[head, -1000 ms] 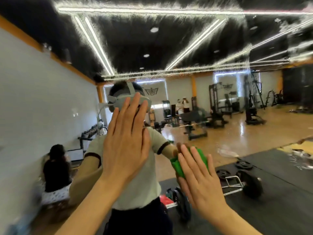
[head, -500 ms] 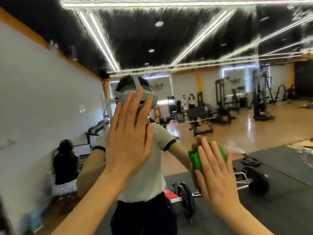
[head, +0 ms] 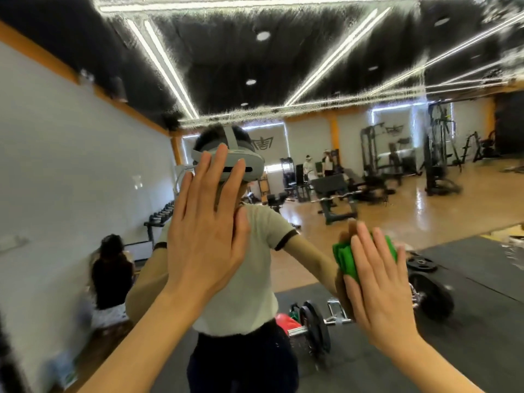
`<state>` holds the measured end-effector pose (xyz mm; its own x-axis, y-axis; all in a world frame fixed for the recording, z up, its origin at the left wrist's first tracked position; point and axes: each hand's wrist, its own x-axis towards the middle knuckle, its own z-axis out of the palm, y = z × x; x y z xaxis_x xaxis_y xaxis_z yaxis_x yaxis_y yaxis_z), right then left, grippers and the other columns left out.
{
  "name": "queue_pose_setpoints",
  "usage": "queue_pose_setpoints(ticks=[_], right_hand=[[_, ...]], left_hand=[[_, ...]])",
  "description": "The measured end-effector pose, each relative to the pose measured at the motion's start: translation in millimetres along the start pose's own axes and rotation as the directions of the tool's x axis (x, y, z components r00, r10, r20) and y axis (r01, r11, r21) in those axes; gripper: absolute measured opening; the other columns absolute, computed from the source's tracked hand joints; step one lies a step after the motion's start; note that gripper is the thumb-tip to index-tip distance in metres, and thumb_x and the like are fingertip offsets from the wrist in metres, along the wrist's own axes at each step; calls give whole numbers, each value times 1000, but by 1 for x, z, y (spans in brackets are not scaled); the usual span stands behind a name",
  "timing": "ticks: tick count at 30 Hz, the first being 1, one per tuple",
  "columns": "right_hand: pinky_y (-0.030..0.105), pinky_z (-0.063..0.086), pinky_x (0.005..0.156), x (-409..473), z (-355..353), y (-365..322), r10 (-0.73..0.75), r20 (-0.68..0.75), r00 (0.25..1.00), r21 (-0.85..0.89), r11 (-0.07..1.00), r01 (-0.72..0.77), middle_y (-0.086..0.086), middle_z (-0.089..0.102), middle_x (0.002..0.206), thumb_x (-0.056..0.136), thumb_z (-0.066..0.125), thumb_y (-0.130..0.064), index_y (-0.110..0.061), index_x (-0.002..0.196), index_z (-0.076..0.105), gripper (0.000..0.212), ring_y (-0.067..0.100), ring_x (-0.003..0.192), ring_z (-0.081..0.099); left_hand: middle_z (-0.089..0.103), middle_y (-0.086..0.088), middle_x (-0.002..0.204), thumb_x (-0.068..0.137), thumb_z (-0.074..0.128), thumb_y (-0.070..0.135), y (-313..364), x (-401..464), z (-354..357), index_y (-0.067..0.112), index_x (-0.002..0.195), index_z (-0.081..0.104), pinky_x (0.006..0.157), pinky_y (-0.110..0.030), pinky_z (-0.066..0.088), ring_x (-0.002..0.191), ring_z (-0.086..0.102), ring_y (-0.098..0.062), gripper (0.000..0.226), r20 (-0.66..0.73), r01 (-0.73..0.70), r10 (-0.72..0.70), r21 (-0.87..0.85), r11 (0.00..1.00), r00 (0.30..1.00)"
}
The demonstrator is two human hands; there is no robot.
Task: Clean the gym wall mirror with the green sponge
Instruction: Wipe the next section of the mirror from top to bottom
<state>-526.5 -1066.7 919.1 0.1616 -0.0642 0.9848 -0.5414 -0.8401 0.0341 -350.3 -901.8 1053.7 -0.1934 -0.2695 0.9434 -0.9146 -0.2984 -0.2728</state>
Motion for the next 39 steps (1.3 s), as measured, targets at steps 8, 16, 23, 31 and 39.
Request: queue_pose_setpoints(ticks=[8,16,23,31,39], right_hand=[[42,-4,126,133,-10,24,98,-128,987,41,995,-94,9,15,166,108,27,-27,-6,158,19,56,25,155,9],[45,-2,126,-18,1,18,9,-1,1000,3,1000,-9,-2,0,170,110,17,-34,-16,162,5,56,20,156,3],[36,-9,125,130,-10,43,200,-148,968,67,979,-192,13,16,166,109,19,-33,-5,158,17,56,25,155,8],[49,-1,126,7,1,33,166,-85,983,44,986,-162,1,6,169,110,17,-33,-11,160,10,55,22,156,5],[42,-5,124,194,-2,-46,-98,-222,970,31,994,107,16,31,162,106,37,-19,-4,154,34,51,32,151,25]], left_hand=[[21,-14,166,98,48,23,3,4,-1,15,156,33,127,-35,0,156,8,-23,60,-3,8,-8,-34,999,1000],[21,-14,166,98,47,26,4,5,1,15,156,33,128,-36,2,156,11,-26,60,-10,20,-20,-20,1000,1000],[23,-14,165,97,48,26,7,7,-1,13,153,37,127,-35,1,155,14,-28,58,-9,34,-34,-61,998,999],[18,-13,167,99,44,28,19,13,9,14,154,32,127,-39,3,155,11,-27,59,-10,14,-14,-10,1000,1000],[19,-15,167,100,41,29,18,12,9,5,158,25,127,-40,6,156,11,-26,65,-12,18,-18,27,999,1000]])
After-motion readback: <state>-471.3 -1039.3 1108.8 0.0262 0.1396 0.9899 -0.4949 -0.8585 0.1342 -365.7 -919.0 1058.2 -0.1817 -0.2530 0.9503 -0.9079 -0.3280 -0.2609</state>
